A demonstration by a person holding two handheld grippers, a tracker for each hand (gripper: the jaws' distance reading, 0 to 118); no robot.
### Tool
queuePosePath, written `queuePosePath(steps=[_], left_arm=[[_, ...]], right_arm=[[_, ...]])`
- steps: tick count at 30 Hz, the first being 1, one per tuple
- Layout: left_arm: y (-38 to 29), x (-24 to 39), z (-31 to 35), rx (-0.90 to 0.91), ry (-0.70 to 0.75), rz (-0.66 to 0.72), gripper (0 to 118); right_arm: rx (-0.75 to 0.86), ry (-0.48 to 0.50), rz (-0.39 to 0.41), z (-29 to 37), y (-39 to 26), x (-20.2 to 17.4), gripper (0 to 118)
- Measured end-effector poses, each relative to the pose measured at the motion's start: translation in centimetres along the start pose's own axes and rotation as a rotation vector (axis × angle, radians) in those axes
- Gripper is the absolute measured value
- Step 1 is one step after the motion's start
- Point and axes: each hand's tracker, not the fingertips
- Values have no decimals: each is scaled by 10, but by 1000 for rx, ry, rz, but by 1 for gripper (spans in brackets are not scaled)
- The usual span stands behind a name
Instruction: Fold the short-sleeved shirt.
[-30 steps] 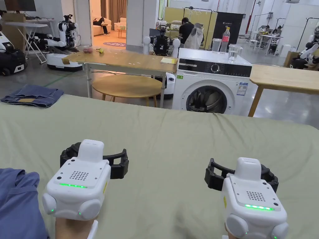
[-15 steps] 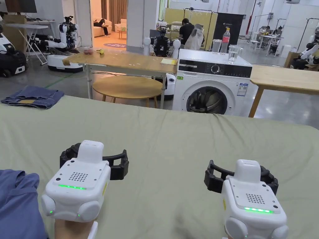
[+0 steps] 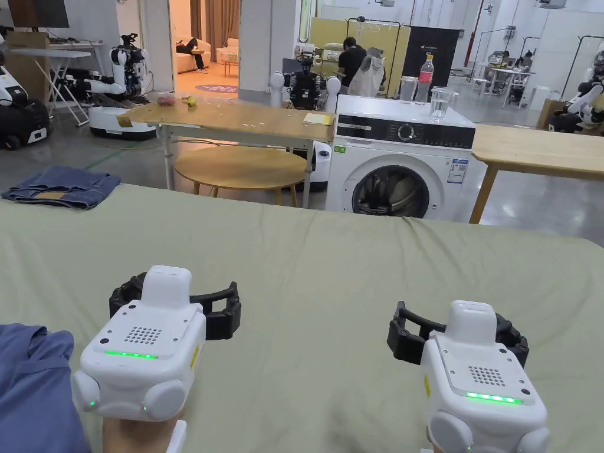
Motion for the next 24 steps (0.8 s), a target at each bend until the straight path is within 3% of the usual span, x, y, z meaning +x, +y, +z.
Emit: queuePosePath(steps=[11, 24], left_arm=[[3, 1, 5, 9, 4, 10, 115], [4, 0, 7, 3, 4, 17, 115]], right_arm=[[-5, -19, -21, 2, 1, 1, 114], [-1, -20, 9, 6, 1, 1, 114]])
